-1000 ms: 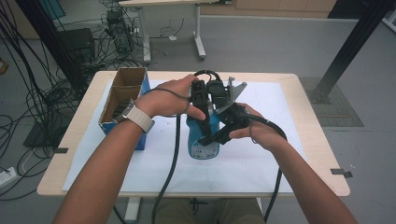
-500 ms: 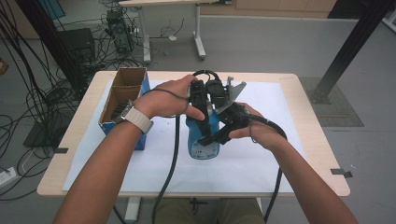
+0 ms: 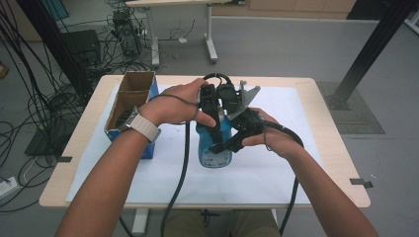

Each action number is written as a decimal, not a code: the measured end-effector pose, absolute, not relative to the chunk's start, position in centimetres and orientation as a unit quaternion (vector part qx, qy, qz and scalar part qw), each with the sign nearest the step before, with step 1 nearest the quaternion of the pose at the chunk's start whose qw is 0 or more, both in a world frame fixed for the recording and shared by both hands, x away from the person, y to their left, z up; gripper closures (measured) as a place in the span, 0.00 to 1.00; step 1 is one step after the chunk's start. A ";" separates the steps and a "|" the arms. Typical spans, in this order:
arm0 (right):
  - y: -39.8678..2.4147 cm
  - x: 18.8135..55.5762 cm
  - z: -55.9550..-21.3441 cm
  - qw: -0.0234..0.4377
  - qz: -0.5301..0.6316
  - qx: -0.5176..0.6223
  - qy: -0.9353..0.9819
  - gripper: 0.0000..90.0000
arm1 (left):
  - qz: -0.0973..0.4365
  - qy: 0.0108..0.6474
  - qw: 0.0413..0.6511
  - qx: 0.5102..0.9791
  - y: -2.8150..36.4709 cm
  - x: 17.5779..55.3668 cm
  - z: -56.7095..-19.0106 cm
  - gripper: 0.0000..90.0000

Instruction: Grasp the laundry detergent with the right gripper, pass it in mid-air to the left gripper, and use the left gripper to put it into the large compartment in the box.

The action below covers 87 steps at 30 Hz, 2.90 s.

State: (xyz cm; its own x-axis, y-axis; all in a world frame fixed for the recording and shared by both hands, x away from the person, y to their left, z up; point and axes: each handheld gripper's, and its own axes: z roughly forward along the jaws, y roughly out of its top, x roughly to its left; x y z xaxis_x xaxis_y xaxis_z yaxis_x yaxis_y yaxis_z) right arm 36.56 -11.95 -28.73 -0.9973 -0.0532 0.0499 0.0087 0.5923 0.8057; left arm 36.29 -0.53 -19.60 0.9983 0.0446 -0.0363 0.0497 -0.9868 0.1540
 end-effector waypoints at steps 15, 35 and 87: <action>-11.9 36.3 -28.6 0.030 -0.452 0.018 -0.891 0.48 | -0.010 0.025 0.078 0.997 -0.5 35.9 -19.5 0.42; -12.0 36.2 -28.4 0.029 -0.457 0.023 -0.889 0.48 | -0.009 0.026 0.075 0.997 -0.6 35.7 -19.1 0.42; -23.5 38.9 -26.8 -0.014 -0.244 -0.117 -0.963 0.07 | 0.045 0.219 0.051 0.973 0.6 37.1 -15.8 0.42</action>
